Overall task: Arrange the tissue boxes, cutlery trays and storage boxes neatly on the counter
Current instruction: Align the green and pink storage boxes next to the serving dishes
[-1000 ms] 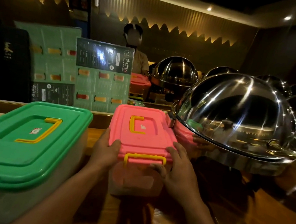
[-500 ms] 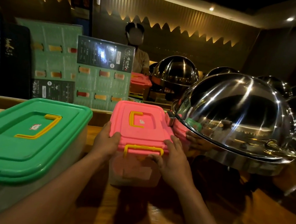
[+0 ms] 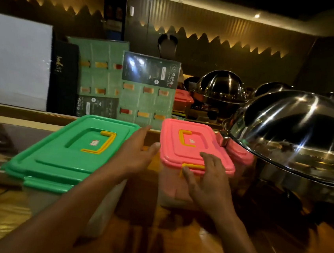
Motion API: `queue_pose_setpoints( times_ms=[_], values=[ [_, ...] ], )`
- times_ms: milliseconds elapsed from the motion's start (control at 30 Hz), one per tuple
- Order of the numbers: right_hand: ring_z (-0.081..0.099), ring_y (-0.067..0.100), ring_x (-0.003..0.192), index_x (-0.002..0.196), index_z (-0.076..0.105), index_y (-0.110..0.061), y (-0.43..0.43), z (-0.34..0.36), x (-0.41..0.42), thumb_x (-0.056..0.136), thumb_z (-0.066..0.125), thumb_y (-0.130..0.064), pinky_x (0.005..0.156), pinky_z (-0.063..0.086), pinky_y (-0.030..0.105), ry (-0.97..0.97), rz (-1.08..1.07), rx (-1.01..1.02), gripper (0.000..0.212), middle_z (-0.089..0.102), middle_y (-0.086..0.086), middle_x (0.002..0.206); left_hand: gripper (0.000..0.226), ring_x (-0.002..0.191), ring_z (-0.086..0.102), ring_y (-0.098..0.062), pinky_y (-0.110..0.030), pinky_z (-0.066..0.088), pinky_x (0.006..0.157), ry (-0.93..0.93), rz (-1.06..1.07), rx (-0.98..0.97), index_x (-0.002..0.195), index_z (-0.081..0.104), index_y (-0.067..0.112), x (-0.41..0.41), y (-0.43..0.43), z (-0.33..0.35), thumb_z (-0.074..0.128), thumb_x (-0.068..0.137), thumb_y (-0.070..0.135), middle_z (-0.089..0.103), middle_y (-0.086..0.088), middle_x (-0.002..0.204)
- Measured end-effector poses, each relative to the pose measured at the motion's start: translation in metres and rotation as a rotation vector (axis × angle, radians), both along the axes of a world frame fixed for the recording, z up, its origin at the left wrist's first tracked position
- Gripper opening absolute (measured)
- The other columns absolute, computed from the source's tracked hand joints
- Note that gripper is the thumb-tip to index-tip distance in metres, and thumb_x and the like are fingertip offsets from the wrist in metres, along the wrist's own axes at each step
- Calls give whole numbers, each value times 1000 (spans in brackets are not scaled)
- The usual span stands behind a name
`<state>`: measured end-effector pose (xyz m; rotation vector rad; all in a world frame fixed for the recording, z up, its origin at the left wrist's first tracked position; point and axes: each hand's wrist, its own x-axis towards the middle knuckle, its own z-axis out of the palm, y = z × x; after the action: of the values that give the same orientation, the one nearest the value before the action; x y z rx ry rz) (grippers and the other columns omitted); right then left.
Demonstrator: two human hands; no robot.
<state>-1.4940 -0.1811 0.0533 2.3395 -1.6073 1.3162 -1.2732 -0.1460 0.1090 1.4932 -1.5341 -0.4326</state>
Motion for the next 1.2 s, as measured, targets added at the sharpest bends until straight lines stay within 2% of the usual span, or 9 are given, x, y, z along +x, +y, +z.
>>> queue_pose_setpoints(
  times_ms=[133, 233, 367, 467, 633, 733, 833, 1067, 1200],
  values=[
    [57, 19, 112, 122, 62, -15, 49, 6, 93, 85, 60, -55, 96, 46, 34, -51, 270, 50, 55, 64, 5, 118, 54, 132, 52, -22, -35, 40, 109, -280, 40, -9, 141, 54, 20, 89, 30, 11, 68, 92, 35, 57, -5, 144],
    [56, 17, 112, 124, 60, -15, 76, 0, 155, 84, 60, -58, 97, 46, 34, -50, 373, 88, 58, 61, 3, 119, 48, 121, 60, -25, -38, 46, 101, -323, 114, 36, 134, 61, 19, 156, 47, 4, 69, 90, 36, 65, -9, 134],
    [48, 17, 121, 128, 57, -21, 98, -12, 199, 77, 57, -76, 101, 44, 39, 0, 230, 82, 76, 54, -1, 127, 54, 120, 55, -24, -42, 47, 97, -292, 133, 143, 139, 54, 21, 226, 67, -17, 65, 91, 44, 55, -11, 143],
    [45, 16, 128, 125, 62, -20, 104, -17, 209, 70, 53, -85, 105, 42, 40, -3, 108, 89, 86, 53, -4, 136, 80, 124, 51, -22, -42, 50, 93, -176, 83, 209, 146, 44, 29, 258, 77, -37, 63, 77, 65, 44, -6, 152],
    [45, 13, 133, 128, 61, -17, 112, -22, 209, 68, 54, -89, 111, 38, 37, 23, 51, 80, 94, 52, -5, 142, 101, 113, 62, -20, -42, 57, 87, 219, 54, 201, 152, 33, 37, 255, 77, -59, 79, 66, 64, 56, -2, 141],
    [37, 11, 138, 135, 56, -18, 113, -20, 206, 64, 52, -93, 114, 33, 36, 63, 22, 112, 103, 46, -7, 148, 68, 97, 69, -11, -29, 59, 68, 316, 27, 125, 130, 48, 48, 243, 71, -60, 81, 71, 47, 67, 13, 110],
    [33, 11, 141, 138, 52, -22, 106, -19, 197, 65, 50, -93, 114, 33, 41, 65, -10, 163, 103, 41, -8, 152, 54, 86, 65, 0, -21, 53, 63, 307, 22, 89, 114, 46, 48, 231, 61, -63, 82, 78, 32, 62, 22, 94],
    [38, 22, 136, 135, 54, -24, 72, -20, 170, 71, 44, -90, 109, 37, 50, 104, -148, 149, 92, 46, 0, 146, 62, 92, 65, -11, -32, 56, 77, 262, 37, 57, 136, 50, 24, 201, 23, -63, 79, 82, 35, 64, 13, 107],
    [17, 23, 148, 140, 48, -29, 53, -13, 157, 74, 33, -91, 121, 6, 41, 264, -193, 139, 92, 32, 3, 158, 61, 101, 68, -18, -41, 61, 80, 260, 23, 63, 136, 49, 28, 189, 0, -64, 77, 82, 37, 67, 1, 121]
  ],
)
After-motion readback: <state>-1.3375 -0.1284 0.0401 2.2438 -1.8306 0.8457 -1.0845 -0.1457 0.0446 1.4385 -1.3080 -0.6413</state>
